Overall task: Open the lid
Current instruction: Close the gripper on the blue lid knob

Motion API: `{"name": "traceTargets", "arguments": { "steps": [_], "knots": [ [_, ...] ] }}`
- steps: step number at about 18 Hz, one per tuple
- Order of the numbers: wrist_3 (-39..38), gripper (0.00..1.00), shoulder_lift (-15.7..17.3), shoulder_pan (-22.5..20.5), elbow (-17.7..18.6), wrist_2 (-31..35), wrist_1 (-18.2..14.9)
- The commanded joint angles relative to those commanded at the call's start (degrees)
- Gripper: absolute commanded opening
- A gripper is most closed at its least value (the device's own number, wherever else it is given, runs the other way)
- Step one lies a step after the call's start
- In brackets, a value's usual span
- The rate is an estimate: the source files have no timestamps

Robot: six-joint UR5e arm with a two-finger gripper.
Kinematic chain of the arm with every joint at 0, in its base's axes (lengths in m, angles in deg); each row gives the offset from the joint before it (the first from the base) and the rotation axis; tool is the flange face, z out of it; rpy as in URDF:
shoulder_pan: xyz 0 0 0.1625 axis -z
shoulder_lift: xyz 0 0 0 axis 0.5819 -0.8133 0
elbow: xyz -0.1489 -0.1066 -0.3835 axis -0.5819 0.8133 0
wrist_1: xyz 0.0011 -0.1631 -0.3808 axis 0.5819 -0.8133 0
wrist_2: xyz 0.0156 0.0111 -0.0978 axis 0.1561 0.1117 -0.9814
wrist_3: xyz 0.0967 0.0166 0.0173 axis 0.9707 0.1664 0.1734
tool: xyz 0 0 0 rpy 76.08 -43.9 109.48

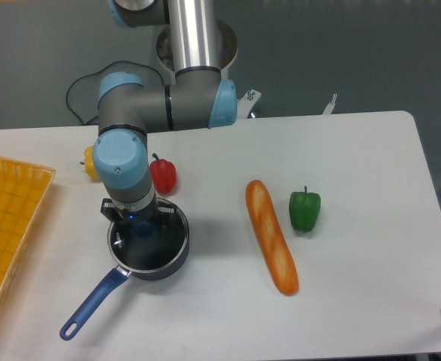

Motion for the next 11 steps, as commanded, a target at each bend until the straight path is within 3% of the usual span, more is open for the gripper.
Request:
{"name": "traceTargets", "arguments": {
  "steps": [11],
  "knots": [
    [2.3,0.56,0.6,-0.3,0.0,-0.4,0.7]
  ]
}}
